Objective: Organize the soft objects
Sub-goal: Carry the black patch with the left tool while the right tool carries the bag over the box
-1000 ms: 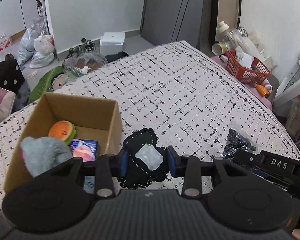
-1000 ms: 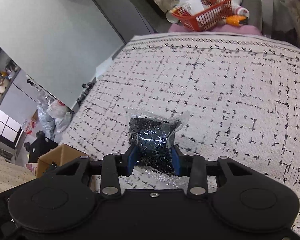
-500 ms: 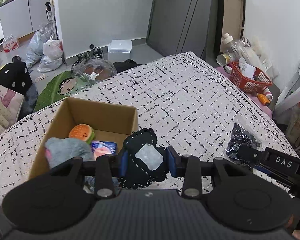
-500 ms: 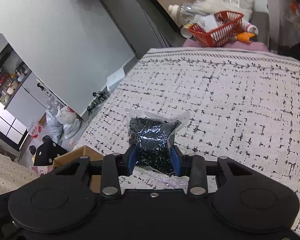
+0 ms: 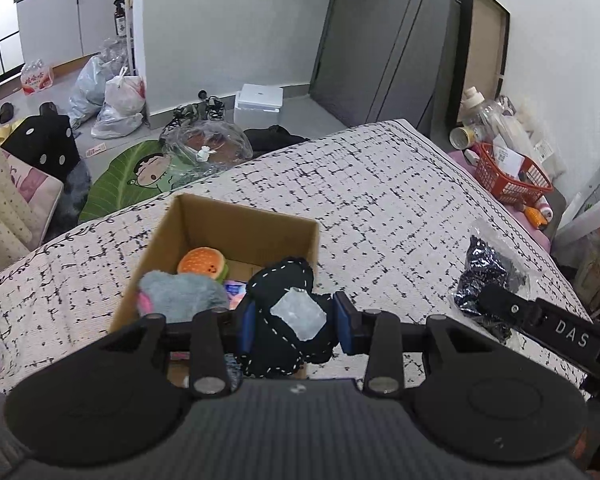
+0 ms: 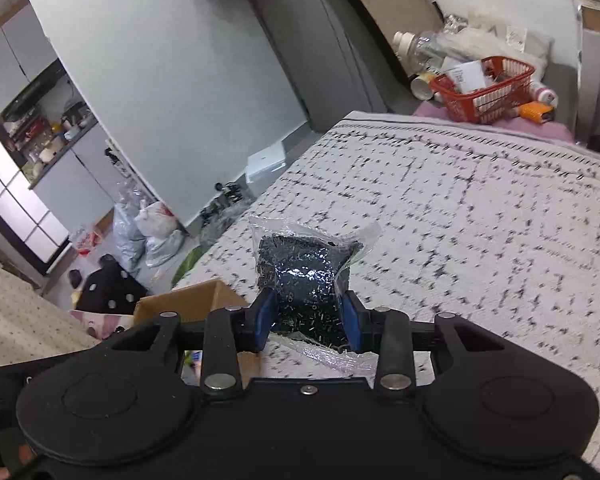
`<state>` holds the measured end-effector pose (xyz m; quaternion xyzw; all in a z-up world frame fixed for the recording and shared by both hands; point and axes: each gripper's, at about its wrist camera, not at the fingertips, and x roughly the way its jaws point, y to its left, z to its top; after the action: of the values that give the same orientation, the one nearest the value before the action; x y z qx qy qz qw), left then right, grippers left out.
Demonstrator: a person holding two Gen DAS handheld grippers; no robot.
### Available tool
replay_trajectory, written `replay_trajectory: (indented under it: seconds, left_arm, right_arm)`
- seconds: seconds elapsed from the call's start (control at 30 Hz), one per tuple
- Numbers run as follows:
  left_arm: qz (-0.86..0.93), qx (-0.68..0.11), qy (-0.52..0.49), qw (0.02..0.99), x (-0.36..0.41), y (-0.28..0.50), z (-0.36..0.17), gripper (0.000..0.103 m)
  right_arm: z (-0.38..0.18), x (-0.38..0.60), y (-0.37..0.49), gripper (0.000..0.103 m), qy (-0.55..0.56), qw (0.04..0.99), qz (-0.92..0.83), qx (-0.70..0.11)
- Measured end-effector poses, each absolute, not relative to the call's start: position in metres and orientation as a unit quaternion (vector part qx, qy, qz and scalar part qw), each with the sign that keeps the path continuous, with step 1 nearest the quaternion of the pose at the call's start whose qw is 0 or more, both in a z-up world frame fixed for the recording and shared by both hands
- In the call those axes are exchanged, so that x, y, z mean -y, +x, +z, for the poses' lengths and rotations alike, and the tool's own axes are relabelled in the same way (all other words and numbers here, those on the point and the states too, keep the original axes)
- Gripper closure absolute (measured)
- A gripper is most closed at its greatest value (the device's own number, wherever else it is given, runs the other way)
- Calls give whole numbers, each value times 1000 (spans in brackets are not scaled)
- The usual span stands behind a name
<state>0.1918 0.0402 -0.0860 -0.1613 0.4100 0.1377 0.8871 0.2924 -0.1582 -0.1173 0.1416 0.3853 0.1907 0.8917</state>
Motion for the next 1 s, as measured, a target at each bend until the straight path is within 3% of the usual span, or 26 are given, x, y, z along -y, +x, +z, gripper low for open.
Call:
replay_trajectory:
  seconds: [1.0]
  left_arm:
    - [126,-423,-212,872,-128,218,-121,64]
  right_arm:
    - [-124,65,294,67,98,889,233,-381]
